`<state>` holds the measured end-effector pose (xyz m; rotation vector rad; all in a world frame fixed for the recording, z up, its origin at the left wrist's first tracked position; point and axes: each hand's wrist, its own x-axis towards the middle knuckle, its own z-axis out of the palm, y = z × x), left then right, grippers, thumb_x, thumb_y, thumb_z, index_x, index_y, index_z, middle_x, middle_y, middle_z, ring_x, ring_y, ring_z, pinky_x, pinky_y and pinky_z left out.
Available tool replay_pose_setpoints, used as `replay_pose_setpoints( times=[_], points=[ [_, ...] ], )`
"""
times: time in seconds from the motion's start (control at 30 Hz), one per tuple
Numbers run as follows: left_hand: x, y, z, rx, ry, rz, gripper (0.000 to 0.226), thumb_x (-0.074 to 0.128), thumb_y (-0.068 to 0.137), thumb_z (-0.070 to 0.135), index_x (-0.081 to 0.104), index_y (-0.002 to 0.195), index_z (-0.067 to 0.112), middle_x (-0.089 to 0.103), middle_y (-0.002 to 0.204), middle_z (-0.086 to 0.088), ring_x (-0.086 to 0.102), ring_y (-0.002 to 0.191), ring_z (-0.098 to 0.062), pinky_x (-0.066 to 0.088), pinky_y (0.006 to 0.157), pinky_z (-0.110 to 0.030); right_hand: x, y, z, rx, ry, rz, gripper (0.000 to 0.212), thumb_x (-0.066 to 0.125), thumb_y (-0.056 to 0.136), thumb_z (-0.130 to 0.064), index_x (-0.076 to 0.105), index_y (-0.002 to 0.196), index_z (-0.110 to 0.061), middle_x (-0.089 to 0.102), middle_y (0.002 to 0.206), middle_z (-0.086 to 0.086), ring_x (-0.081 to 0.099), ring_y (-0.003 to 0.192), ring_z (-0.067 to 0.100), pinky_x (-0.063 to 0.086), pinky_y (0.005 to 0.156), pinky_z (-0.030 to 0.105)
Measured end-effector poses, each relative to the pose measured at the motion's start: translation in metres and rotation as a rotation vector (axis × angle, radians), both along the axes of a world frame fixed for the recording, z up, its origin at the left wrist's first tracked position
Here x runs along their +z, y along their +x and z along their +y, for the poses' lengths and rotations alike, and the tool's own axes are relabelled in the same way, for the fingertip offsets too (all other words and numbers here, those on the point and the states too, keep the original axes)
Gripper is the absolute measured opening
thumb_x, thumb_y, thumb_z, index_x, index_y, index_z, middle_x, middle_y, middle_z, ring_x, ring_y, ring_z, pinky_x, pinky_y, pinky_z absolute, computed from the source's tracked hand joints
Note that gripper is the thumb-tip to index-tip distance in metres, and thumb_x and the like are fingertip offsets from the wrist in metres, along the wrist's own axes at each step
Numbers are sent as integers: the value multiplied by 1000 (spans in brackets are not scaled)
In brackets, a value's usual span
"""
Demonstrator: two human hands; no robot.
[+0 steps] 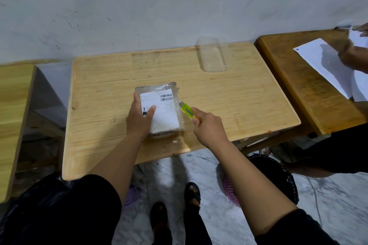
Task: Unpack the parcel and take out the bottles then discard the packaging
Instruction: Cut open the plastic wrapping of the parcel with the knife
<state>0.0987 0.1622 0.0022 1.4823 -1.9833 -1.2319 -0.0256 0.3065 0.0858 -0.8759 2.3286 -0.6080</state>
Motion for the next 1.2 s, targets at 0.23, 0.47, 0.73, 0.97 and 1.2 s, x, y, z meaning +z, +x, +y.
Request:
replay_pose_setpoints(
  times=[0.23,0.47,0.73,0.97,1.2],
  points=[
    [2,-1,2,15,-8,1,75,52,91,37,8,149,24,38,149,-1,40,132,-25,33,105,-33,-2,4,14,-29,-23,-56,41,43,95,-18,46,135,-24,58,131,10,52,118,28,41,93,24],
    [1,1,4,21,11,51,75,53,91,37,8,149,25,36,150,2,37,136,-21,29,108,-28,-8,5,40,2,-11,-24,39,44,95,-21,49,133,-29,62,125,9,59,98,26,45,76,17],
    [6,18,-3,-93,99,24,69,46,94,38,5,148,29,22,156,3,29,140,-23,27,115,-38,6,-5,50,352,-34,283,40,44,95,-27,43,131,-45,55,87,4,58,91,31,40,67,31],
    [1,33,4,-106,162,64,65,42,94,41,5,146,38,30,153,4,37,135,-23,32,111,-40,0,-6,16,722,16,339,40,41,97,-29,41,132,-47,43,84,-2,54,85,27,32,63,28],
    [2,30,5,-95,123,50,62,39,96,36,4,147,37,34,151,1,41,131,-26,35,98,-32,10,-13,-13,862,41,308,39,46,96,-23,47,128,-44,52,95,-1,52,92,21,35,68,27]
  ],
)
